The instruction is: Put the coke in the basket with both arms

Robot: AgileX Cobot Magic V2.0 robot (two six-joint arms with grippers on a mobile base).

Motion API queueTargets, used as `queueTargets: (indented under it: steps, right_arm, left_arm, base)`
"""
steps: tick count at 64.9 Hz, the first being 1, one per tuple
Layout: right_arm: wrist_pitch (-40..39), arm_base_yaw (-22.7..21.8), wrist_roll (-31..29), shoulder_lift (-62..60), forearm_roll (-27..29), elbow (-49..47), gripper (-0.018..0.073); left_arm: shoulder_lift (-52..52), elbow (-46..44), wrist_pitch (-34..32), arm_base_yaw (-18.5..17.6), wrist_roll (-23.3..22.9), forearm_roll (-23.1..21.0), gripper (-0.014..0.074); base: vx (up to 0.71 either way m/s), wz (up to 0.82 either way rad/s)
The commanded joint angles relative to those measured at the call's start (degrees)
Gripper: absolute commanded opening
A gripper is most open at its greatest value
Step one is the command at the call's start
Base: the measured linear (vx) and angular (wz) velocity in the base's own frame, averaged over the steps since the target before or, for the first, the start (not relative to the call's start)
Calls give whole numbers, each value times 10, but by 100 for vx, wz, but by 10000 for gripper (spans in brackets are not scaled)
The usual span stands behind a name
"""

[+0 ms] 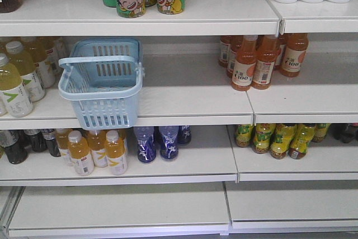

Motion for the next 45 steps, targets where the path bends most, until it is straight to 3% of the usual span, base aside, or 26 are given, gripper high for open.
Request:
queueTargets:
  steps: [1,45]
  right_arm:
    - [-41,-4,-5,-6,-4,8,-9]
    - [-41,-4,-5,-6,-4,8,-9]
  left_arm:
    - [-5,7,-43,-3,-1,-1,-6]
    - [-5,7,-43,-3,-1,-1,-6]
  base:
    - [5,-3]
    - [2,-1]
